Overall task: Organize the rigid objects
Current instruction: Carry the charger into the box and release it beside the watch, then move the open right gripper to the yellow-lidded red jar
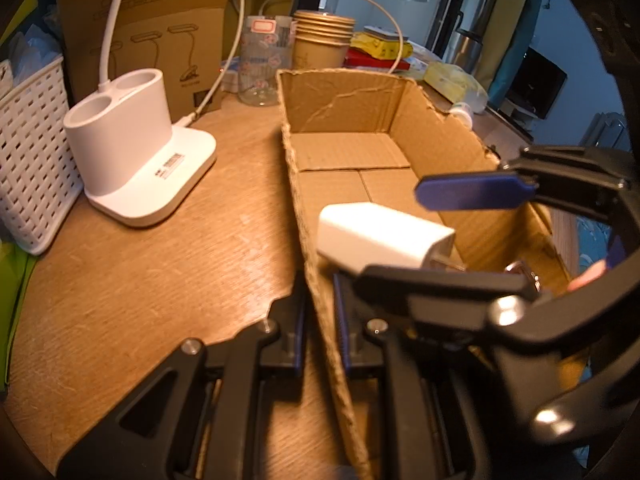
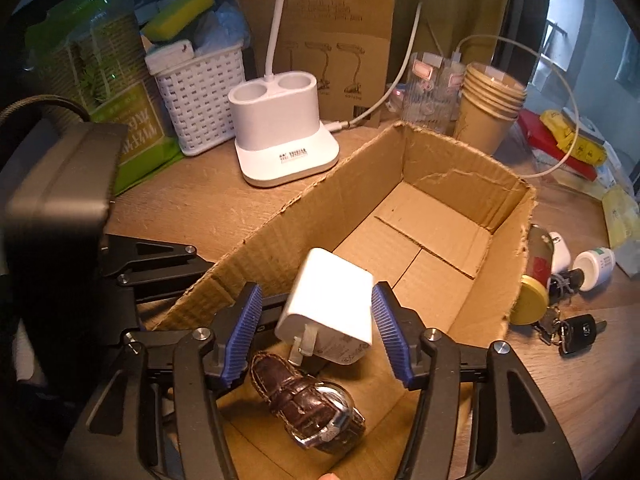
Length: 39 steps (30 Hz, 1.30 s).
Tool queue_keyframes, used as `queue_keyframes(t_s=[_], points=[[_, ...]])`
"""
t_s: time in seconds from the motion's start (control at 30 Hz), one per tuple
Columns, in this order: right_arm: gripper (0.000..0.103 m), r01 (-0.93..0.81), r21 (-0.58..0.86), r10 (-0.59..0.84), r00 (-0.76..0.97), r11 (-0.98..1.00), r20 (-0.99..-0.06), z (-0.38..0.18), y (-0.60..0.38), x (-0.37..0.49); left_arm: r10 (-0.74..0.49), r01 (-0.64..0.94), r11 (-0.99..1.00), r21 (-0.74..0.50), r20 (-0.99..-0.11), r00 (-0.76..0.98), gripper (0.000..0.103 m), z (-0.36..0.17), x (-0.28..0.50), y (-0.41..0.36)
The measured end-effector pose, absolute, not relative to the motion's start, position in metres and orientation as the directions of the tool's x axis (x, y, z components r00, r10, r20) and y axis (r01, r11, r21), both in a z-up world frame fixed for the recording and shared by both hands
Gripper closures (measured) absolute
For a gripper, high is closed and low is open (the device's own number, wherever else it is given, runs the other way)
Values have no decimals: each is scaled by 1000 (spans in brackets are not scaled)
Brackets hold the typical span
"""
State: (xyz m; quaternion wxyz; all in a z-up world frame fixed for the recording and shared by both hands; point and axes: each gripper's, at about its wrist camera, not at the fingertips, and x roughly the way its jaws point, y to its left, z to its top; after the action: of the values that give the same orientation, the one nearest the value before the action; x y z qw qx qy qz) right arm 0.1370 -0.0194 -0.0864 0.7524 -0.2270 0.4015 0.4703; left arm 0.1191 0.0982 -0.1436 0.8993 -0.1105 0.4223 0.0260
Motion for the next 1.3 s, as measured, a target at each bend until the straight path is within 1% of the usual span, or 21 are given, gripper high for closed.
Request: queue_keyframes(t_s=[0.23, 0.5, 0.97, 1.3], points=[[43, -867, 44, 526, 261, 497, -810, -80, -37, 146, -44, -140, 975, -174, -765, 642, 89, -144, 118, 98], [43, -836, 67, 560, 303, 545, -771, -67, -64, 149, -43, -140, 975, -173, -766, 642, 89, -144, 118, 98], [43, -779, 78, 569, 382, 623, -728, -54, -104, 161, -43, -141, 975, -173, -766, 642, 89, -144, 118, 97], [42, -702, 76, 532, 461, 708, -710, -59, -126, 190, -43, -141, 975, -173, -766, 642, 89, -144, 118, 97]])
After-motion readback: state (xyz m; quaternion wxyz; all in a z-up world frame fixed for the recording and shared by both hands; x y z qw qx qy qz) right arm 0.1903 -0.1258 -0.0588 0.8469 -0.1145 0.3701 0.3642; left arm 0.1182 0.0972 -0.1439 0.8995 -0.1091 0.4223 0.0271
